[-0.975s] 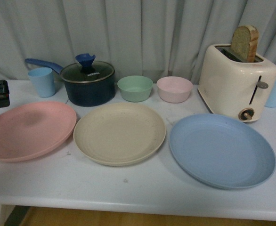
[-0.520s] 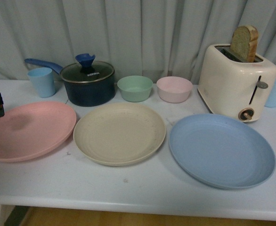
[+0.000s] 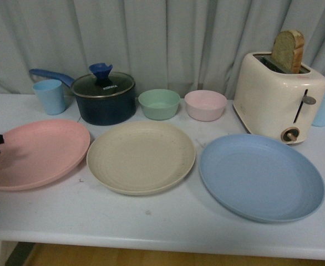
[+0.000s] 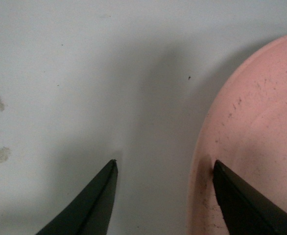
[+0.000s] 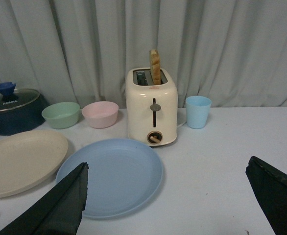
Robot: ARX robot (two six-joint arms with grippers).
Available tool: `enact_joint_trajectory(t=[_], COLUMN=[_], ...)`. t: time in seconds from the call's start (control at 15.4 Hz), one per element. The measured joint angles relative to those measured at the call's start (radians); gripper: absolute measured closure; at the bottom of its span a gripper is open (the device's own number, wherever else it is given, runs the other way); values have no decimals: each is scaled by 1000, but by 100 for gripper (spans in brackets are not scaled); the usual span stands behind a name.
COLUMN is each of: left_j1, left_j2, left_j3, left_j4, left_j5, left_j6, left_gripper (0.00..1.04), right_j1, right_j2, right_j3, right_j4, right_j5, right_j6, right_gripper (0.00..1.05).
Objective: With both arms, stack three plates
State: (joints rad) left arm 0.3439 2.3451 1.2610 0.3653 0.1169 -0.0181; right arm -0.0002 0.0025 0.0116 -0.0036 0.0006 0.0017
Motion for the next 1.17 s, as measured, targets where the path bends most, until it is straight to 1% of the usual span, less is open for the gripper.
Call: enact_joint_trajectory(t=[0.07,0.13,0.26,0.33,0.39,0.65,0.72,0.78,0.91,0.98,1.04,1.17], left_j1=[-3,-3,12,19,26,80,90,110,122,115,84,-18], left_j2=[0,0,-10,-19,-31,-143,-174,-236,-326,-398,-465,-538], left_j3=[0,2,18,22,26,14,3,-23,-60,-98,-150,-221], left_j4=[1,-5,-19,-24,-33,-80,-89,-95,-91,-80,-55,-29], left_j5=[9,8,23,22,19,5,15,53,89,115,137,138], left_j6=[4,5,-19,-28,-42,-52,-47,-45,-53,-58,-61,-57], left_gripper=[69,80,96,100,102,102,102,102,102,102,102,102], right_j1=[0,0,0,0,0,0,0,0,0,0,0,0], right_j2=[0,0,0,0,0,0,0,0,0,0,0,0], right_j3=[0,0,0,0,0,0,0,0,0,0,0,0], right_j4=[0,0,0,0,0,0,0,0,0,0,0,0], right_j5=[0,0,0,0,0,0,0,0,0,0,0,0], right_j6=[0,0,0,0,0,0,0,0,0,0,0,0], right_gripper=[6,6,6,6,6,6,6,6,6,6,6,6])
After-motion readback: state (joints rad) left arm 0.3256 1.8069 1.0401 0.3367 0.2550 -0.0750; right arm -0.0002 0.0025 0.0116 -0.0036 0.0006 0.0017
